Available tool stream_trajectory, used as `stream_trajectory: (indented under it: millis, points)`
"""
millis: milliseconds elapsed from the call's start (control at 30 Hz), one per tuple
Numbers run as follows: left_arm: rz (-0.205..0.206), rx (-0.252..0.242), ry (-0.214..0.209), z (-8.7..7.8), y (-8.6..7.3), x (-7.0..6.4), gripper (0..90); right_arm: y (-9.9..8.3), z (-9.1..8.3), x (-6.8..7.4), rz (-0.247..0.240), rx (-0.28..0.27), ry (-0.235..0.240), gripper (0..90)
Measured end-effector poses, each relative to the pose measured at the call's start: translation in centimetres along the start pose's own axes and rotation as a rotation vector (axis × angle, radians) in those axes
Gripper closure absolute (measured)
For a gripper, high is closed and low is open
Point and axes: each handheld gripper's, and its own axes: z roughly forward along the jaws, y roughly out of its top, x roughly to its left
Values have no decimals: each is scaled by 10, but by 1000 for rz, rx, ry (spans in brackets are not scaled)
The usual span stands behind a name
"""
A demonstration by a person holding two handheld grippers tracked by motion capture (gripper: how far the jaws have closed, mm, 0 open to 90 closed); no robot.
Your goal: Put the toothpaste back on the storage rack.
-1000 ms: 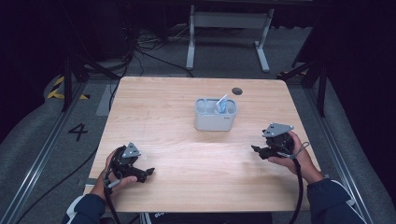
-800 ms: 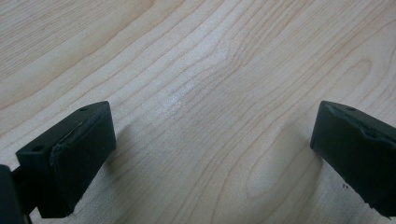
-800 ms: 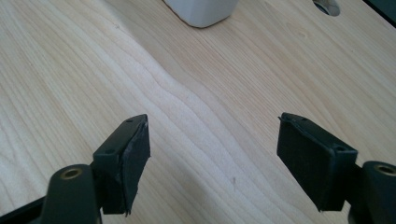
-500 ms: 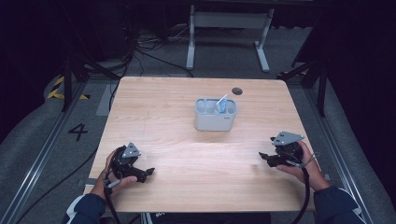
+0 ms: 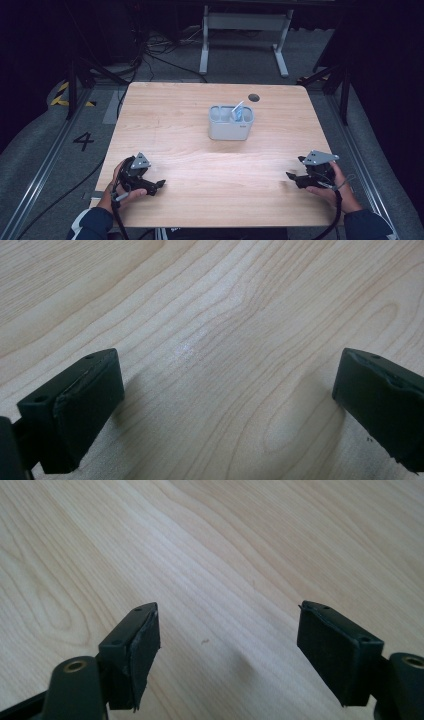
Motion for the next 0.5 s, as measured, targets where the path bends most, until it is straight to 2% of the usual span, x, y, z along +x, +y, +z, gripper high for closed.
stream_trajectory:
  millis: [100, 500]
  points:
    - [0, 0, 0, 0, 0, 0, 4, -8, -2, -1, 5, 1, 2, 255]
    - [-2, 0, 1, 0, 0, 0, 4, -44, -12, -9, 103, -7, 10, 239]
